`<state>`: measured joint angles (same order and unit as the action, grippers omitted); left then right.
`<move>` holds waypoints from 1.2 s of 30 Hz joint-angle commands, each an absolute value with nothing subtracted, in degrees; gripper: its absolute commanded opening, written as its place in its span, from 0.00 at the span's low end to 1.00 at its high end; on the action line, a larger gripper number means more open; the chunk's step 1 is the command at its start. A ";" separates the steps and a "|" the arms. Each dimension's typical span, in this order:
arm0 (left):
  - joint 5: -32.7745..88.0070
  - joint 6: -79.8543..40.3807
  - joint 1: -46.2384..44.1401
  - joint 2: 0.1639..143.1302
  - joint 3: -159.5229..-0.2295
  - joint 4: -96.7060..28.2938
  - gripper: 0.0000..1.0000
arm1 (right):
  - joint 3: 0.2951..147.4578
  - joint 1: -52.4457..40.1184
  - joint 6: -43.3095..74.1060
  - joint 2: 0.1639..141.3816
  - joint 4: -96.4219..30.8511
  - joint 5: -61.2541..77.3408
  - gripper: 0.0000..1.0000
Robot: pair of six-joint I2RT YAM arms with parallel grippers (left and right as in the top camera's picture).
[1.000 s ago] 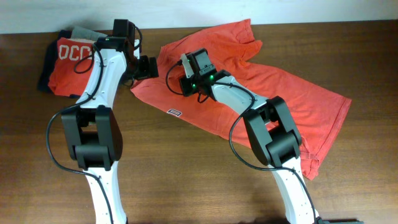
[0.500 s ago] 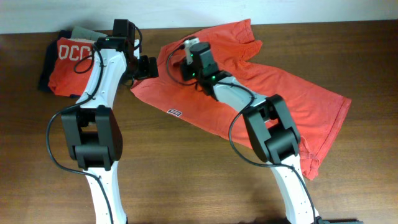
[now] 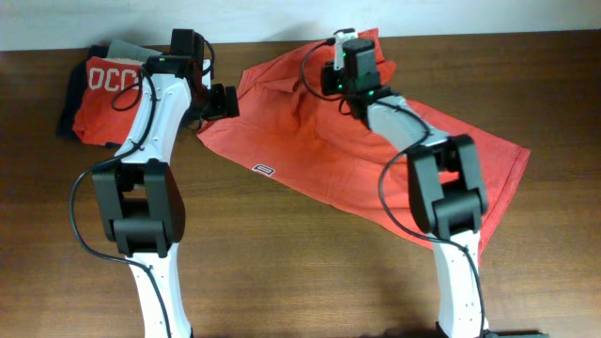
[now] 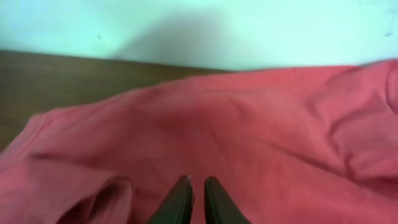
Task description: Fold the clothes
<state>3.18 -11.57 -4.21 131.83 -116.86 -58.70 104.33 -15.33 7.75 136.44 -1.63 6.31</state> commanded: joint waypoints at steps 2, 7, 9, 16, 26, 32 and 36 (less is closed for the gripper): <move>3.64 -11.07 -4.34 131.68 -117.03 -58.78 0.99 | 106.08 -15.99 8.03 129.51 -8.19 15.35 0.13; 3.64 -11.07 -4.34 131.68 -117.03 -58.78 0.99 | 106.08 -16.88 8.05 129.47 -22.63 16.14 0.06; 3.64 -11.07 -4.34 131.68 -117.03 -58.78 0.99 | 106.08 -17.26 8.03 129.49 -27.18 18.31 0.04; 3.64 -11.07 -4.34 131.68 -117.03 -58.78 0.99 | 106.04 -19.29 8.03 131.68 -27.66 15.53 0.24; 3.64 -11.05 -4.34 131.68 -117.03 -58.78 0.99 | 106.04 -19.40 8.14 134.56 -20.51 8.43 0.27; 3.64 -11.07 -4.34 131.68 -117.03 -58.78 0.99 | 106.04 -19.40 10.00 137.53 -18.48 7.05 0.27; 3.64 -11.07 -4.34 131.68 -117.03 -58.78 0.99 | 106.04 -19.38 10.00 138.74 -17.12 7.03 0.27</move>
<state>3.20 -11.57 -4.21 131.83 -116.86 -58.72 105.82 -19.33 9.23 137.45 -17.87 8.38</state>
